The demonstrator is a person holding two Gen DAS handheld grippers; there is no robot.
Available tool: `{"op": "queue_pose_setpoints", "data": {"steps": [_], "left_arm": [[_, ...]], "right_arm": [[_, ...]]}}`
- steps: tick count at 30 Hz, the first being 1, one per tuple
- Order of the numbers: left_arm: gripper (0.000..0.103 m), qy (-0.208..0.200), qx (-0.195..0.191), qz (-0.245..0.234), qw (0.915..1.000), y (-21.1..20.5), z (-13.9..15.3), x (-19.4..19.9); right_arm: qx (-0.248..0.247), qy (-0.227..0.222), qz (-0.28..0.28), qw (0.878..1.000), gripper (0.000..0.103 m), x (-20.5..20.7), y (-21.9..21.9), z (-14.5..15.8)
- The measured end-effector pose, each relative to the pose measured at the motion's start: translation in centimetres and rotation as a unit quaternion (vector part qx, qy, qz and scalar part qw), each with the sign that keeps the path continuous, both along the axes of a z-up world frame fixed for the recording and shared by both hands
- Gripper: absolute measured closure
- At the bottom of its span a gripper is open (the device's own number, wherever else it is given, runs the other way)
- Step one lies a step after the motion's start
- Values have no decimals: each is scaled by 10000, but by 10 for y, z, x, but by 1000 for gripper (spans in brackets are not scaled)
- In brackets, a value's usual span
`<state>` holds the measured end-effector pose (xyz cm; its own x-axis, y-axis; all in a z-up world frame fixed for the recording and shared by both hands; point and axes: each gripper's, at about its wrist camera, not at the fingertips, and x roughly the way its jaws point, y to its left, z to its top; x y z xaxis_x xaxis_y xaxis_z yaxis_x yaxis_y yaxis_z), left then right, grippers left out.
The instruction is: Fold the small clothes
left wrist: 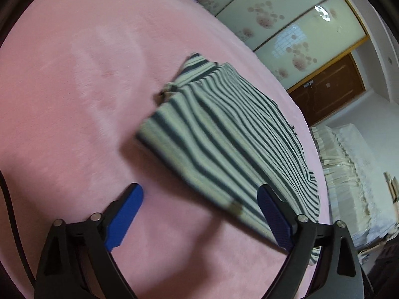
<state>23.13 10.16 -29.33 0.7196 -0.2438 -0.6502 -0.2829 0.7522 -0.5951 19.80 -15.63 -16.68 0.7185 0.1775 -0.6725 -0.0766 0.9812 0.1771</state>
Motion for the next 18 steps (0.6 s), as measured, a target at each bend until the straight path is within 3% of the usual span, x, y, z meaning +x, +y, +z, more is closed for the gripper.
{"op": "queue_pose_setpoints", "data": {"steps": [3,11,18], "left_arm": [[9,-127,64,-105,9998,-11,-1,13],[9,-530,-587,-52,9969,-8,-4,54],[9,-656,-622,-61,9959,-9,-6,75]], "right_arm": [[-98,-42,19,9999,77,3,4,-3],[-94,-24,45,9999,77,19,7,-15],[-75,-42,76,9999,77,29,7,-21]]}}
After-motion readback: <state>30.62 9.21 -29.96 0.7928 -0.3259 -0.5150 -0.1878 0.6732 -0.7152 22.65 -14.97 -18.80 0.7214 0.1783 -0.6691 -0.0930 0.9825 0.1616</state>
